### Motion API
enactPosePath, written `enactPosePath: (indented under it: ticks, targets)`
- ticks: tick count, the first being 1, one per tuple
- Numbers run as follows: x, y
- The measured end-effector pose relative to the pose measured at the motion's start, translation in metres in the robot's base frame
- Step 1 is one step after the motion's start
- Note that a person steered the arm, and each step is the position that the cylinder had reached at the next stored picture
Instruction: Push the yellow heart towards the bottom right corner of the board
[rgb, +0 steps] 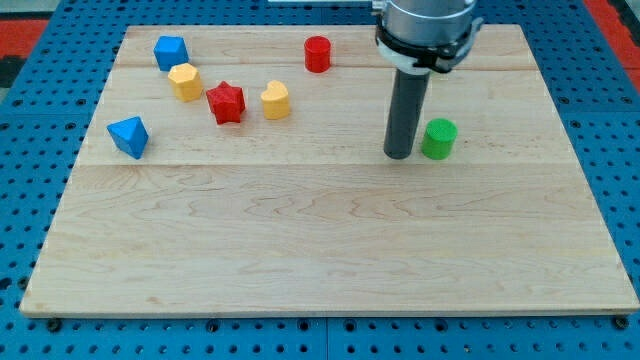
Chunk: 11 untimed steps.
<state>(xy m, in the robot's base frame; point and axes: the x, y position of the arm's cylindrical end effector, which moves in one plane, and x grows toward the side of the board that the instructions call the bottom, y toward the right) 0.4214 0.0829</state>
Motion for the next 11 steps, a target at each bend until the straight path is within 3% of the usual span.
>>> enactPosePath:
  ticks: [3, 6, 7, 11]
  targets:
    - [-0.013, 0.0]
    - [-0.143, -0.119]
    - [-0.131, -0.152]
    - [-0.042, -0.122]
